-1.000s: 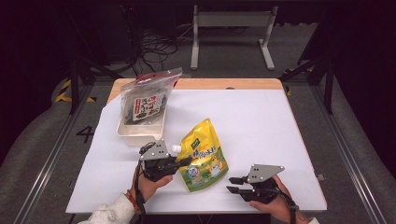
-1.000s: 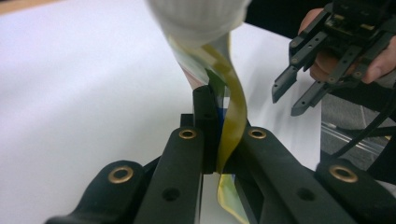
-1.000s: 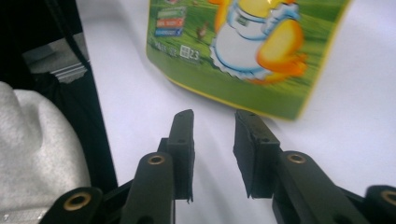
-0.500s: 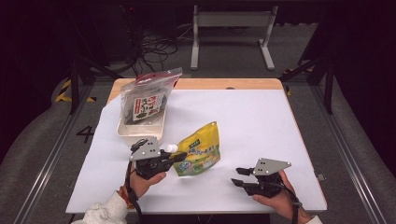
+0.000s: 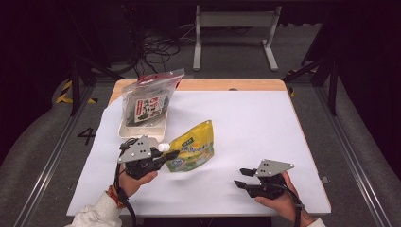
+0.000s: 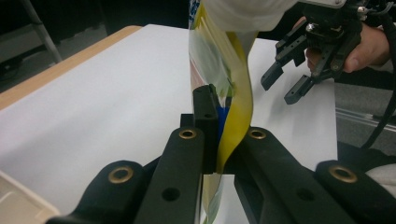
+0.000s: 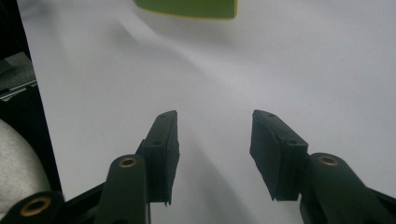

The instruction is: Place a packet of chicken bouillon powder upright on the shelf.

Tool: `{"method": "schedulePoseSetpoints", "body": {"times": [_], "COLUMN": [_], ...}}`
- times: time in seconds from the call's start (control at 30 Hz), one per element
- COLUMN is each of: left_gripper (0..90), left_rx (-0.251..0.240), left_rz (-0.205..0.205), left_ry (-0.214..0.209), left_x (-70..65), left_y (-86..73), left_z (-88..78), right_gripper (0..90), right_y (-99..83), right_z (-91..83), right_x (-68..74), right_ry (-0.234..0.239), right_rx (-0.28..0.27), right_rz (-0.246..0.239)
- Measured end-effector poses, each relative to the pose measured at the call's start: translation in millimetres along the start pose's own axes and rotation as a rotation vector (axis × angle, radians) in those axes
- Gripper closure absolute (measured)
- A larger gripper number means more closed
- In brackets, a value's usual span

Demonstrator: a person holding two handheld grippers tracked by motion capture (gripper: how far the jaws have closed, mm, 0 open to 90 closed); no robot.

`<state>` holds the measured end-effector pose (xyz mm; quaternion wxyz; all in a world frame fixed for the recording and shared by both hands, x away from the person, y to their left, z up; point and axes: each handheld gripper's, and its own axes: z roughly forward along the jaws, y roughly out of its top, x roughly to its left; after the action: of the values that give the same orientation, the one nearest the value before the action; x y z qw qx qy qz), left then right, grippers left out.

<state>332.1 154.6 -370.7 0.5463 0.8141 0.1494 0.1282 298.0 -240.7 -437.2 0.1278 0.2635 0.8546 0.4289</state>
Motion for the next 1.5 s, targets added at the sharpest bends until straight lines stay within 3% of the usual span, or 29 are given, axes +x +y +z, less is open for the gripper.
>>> {"method": "schedulePoseSetpoints", "body": {"times": [0.27,0.4,0.53,0.63,0.9,1.1,1.13,1.43,1.5], "left_gripper": [90.0,90.0,90.0,90.0,90.0,89.9,89.9,89.9,89.9], "left_rx": [-0.028,-0.066,-0.076,-0.08,-0.064,-0.066,-0.061,-0.058,-0.026], "left_rz": [0.009,0.024,0.027,0.034,0.071,0.035,0.024,0.001,0.0], "left_ry": [0.049,0.09,0.128,0.152,0.194,0.23,0.239,0.218,0.198], "left_x": [8.4,12.9,20.7,27.3,53.2,77.4,86.4,110.3,115.2], "left_y": [6.9,13.2,17.0,19.5,28.0,21.2,16.0,1.1,0.1], "left_z": [-22.5,-40.7,-58.3,-70.3,-96.8,-107.1,-109.2,-111.4,-108.3], "right_gripper": [42.5,38.8,33.8,32.3,31.4,31.1,31.1,30.6,30.5], "right_y": [-3.1,-5.6,-4.6,-4.2,-6.2,-7.1,-7.7,-9.0,-9.1], "right_z": [-0.7,-3.3,-0.2,4.1,9.4,11.3,12.8,15.6,16.2], "right_x": [0.4,1.2,-0.1,3.1,4.6,4.7,4.4,5.4,5.7], "right_ry": [-0.029,-0.041,-0.045,-0.042,-0.041,-0.035,-0.028,-0.02,-0.02], "right_rx": [0.002,0.001,-0.004,0.013,0.035,0.045,0.05,0.066,0.07], "right_rz": [0.013,0.011,0.048,0.031,0.029,0.028,0.028,0.03,0.029]}}
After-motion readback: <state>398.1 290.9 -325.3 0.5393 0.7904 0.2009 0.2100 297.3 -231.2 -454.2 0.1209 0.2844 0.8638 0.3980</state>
